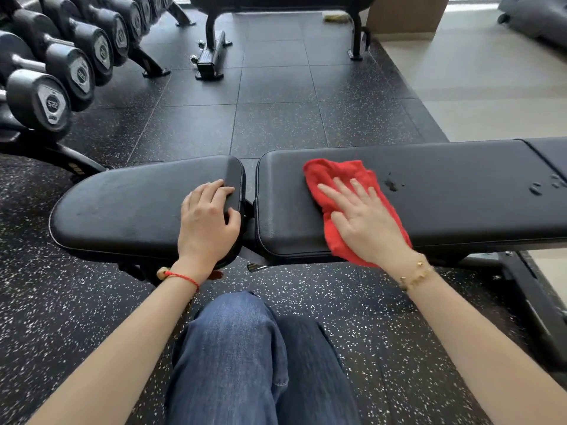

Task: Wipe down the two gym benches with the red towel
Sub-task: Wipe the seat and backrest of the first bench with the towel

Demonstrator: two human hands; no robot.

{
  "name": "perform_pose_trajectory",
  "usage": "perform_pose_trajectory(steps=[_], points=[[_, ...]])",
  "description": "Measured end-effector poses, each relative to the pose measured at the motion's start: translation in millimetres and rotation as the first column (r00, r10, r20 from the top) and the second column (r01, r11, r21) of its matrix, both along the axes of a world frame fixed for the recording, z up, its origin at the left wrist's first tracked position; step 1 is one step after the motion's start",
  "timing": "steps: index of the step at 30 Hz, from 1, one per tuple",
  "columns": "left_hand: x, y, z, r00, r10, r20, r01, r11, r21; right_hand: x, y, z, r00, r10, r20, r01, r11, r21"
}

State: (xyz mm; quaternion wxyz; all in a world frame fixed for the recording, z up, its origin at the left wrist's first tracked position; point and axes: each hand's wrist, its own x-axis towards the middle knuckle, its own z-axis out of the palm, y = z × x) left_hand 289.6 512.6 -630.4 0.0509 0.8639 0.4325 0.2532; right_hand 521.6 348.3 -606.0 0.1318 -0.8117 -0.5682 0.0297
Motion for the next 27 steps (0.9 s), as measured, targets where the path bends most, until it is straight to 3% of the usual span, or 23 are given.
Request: perform_pose_trajectory(steps=[4,6,9,13,16,21,23,27], points=[[1.5,-3.3,3.1,1.0,0.005,-0.02,-0.005,1.0,-0.006,63.0,8.7,7.2,0.953,-0.302,0.023,0.303,0.95,-0.079],[2.3,-4.1,4.2,1.0,0.013,-0.025,-0.013,1.0,-0.009,67.4,29.3,12.2,0.935,-0.355,0.013,0.354,0.929,-0.109],[2.1,-4.0,4.6,1.0,0.017,-0.022,-0.017,1.0,-0.009,25.6,50.5,9.9,0.984,-0.177,0.027,0.179,0.981,-0.082],[1.3,-2.6,4.1,1.0,0.012,0.002,-0.012,1.0,-0.008,-25.2,20.1,2.1,0.998,0.067,0.005,-0.066,0.998,-0.013],[0.3,-1.7,3.3,1.0,0.006,0.008,-0.006,1.0,-0.015,-3.4,-3.4,1.6,0.999,0.05,-0.016,-0.05,0.999,-0.011],[2.2,-4.7,5.0,1.0,-0.002,-0.014,0.001,0.999,-0.051,51.9,32.9,11.9,0.969,-0.248,0.017,0.248,0.962,-0.11],[2.9,-5.7,6.3,1.0,-0.001,-0.02,-0.001,0.998,-0.067,41.4,53.5,13.0,0.975,-0.22,0.033,0.222,0.968,-0.114],[11.5,-11.9,14.9,0.999,-0.004,0.032,0.007,0.995,-0.096,-10.6,49.2,5.8,0.998,0.016,0.063,-0.014,0.999,-0.045]])
